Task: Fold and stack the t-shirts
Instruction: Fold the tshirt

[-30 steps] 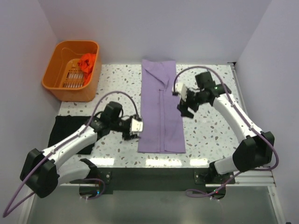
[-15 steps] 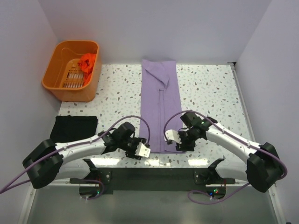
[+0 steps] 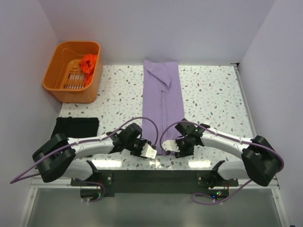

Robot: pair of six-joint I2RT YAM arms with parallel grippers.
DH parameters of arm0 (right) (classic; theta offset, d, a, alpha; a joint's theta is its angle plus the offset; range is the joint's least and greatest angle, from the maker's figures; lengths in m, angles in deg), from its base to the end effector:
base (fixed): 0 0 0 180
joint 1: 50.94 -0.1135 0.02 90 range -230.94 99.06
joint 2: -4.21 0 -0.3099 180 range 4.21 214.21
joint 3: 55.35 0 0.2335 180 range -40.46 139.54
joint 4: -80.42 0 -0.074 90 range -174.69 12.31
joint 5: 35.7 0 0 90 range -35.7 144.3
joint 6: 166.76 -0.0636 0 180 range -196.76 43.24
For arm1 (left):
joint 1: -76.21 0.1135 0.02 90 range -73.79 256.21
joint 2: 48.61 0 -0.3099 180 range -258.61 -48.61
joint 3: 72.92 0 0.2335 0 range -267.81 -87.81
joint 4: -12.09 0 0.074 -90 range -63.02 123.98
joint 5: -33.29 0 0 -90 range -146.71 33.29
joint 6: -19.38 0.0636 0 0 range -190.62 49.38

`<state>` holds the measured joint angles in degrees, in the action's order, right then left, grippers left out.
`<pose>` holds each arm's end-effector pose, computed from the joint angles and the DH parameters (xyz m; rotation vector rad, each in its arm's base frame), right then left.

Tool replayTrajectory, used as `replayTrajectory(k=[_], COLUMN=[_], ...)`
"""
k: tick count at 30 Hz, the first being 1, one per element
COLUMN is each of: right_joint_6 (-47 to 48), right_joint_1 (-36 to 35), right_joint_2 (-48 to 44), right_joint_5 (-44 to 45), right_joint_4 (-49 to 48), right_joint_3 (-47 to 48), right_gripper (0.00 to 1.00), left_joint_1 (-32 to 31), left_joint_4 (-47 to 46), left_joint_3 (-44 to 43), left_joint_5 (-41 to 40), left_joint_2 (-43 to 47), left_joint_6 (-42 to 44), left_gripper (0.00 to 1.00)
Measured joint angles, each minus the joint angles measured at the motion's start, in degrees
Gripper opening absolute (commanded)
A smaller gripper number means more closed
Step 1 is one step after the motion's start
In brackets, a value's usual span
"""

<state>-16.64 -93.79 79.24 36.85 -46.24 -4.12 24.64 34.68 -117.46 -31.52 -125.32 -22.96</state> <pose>0.1216 0.1388 0.1874 -2.2610 1.7365 0.3843 0.1170 -0.1910 0.1833 2.0061 1.4750 -0.5815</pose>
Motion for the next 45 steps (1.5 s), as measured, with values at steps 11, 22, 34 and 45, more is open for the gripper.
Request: replayTrajectory(k=[11,22,34,45], right_joint_6=[-0.3,-4.9,1.6,12.6], right_joint_1=[-5.4,-13.0,3.3,17.2], right_joint_2=[-1.0,-15.6,-5.8,15.2], right_joint_5=[3.8,3.0,-1.0,-5.4], right_joint_4=[-7.1,1.1,4.7,4.6], right_joint_3=[-1.7,-1.2,11.5,29.8], right_gripper=[0.0,0.0,0.0,0.0], left_joint_1=[-0.8,-3.5,10.4,23.9], left_joint_4=[-0.3,9.3,14.3,15.1], left_joint_3=[-0.3,-2.6,-12.6,-31.3], left_joint_5=[-1.1,4.2,9.1,12.3], left_joint_2=[-0.9,13.1,7.9,-14.6], left_joint_6=[1.9,-1.6,4.5,13.6], left_gripper=[0.0,0.0,0.0,0.0])
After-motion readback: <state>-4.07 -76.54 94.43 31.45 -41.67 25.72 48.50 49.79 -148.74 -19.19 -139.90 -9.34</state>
